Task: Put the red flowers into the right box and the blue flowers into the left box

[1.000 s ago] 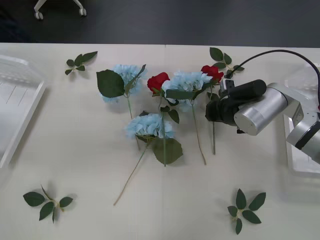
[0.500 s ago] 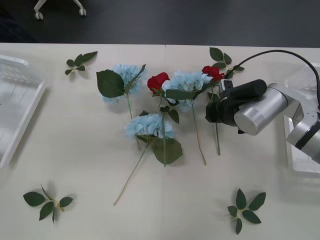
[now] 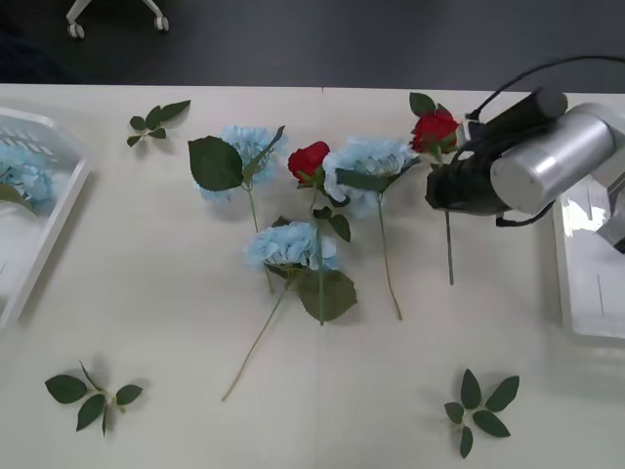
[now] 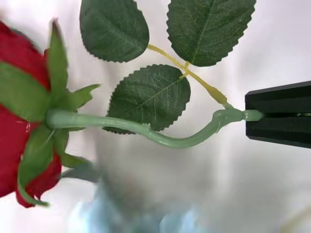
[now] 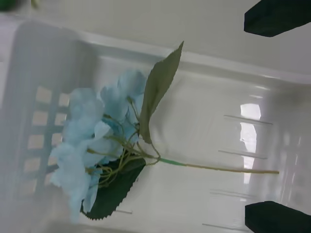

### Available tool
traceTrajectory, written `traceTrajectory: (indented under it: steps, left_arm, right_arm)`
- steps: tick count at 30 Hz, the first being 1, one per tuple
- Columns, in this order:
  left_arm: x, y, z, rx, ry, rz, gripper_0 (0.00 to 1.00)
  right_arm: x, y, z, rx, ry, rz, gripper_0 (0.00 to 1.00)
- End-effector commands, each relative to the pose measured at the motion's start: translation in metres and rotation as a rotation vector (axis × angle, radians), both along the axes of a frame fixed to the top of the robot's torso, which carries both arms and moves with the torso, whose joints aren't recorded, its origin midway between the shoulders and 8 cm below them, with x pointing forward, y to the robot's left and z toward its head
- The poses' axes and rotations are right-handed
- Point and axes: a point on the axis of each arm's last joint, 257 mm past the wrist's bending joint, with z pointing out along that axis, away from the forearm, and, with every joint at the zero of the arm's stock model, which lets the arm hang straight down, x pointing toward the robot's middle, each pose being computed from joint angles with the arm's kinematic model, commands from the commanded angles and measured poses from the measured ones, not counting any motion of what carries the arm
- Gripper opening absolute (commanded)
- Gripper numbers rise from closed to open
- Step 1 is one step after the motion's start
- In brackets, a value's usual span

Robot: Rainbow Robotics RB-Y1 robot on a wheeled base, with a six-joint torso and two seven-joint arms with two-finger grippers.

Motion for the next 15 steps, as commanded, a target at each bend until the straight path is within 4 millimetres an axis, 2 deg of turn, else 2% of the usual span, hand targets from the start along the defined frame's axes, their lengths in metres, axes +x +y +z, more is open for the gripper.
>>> traceTrajectory:
  steps: [1,6,11,15]
  left_arm:
    - [0.006,-0.045,0.037,-0.084,-0.047,-0.026,1.0]
    - [0.001,-0.107,0.037,-0.128,-0.031,-0.022,1.0]
    - [-0.005,-0.154,0.031,-0.151,-0.039,0.015,1.0]
    - [-0.007,-0.198,0.022,-0.163,-0.056,0.038,1.0]
  right_arm:
    - [0.003,-0.008,0.06,-0.034,-0.049,0.055,0.0]
    - [-0.014,-0.018,0.105,-0.005,-0.024,0.042,0.0]
    - [-0.039,-0.034,0.147,0.003,0.001,0.061,0.0]
    - [-0.06,-0.066,0.175,-0.04,0.017,0.085,0.0]
